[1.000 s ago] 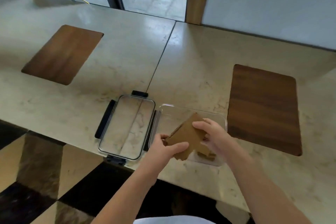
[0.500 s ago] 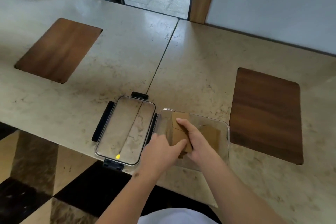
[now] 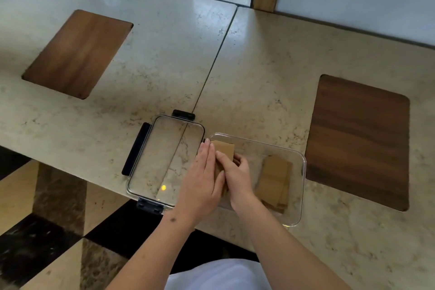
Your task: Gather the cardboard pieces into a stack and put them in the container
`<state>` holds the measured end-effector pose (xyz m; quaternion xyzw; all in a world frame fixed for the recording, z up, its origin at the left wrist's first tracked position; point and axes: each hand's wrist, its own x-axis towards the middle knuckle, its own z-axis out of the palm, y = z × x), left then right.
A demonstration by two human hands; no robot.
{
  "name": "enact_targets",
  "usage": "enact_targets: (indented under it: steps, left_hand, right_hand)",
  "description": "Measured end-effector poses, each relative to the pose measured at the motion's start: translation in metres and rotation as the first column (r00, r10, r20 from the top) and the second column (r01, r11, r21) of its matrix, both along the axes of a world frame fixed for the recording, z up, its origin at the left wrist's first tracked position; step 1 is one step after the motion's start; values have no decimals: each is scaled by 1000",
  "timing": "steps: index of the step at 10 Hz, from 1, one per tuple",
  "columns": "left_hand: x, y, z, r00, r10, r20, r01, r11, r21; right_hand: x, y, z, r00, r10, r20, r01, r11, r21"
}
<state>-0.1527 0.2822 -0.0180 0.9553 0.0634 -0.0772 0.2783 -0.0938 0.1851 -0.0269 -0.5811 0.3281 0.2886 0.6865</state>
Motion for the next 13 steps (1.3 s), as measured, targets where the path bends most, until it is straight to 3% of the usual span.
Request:
enact_targets:
  steps: [1, 4, 6, 8, 11, 12, 13]
  left_hand:
    - [-1, -1, -3, 1000, 0, 13, 0, 1000, -1]
    - [-3, -2, -16, 999, -36, 35, 31, 991, 127]
    - [-2, -5, -10, 998, -61, 23, 56, 982, 179]
    - [-1, -4, -11, 996, -82, -24, 85, 973, 213]
    - [1, -7, -5, 995, -56, -82, 72, 973, 220]
    - [3, -12, 9, 999, 11, -46, -4, 989, 150]
    - [8, -23, 25, 998, 6, 60, -11, 996, 85]
  right_hand:
    - [-2, 4, 2, 998, 48, 49, -42, 991, -130]
    - [-8, -10, 1, 991, 76, 111, -73, 997, -34]
    - [-17, -8, 0, 812, 487, 323, -367, 855, -368]
    - [-13, -14, -4, 720, 643, 263, -487, 737, -469]
    - [-7, -18, 5, 803, 547, 236, -461, 821, -337]
    - [-7, -30, 17, 809, 517, 280, -412, 838, -358]
    - [-8, -47, 29, 795, 536, 284, -351, 789, -505]
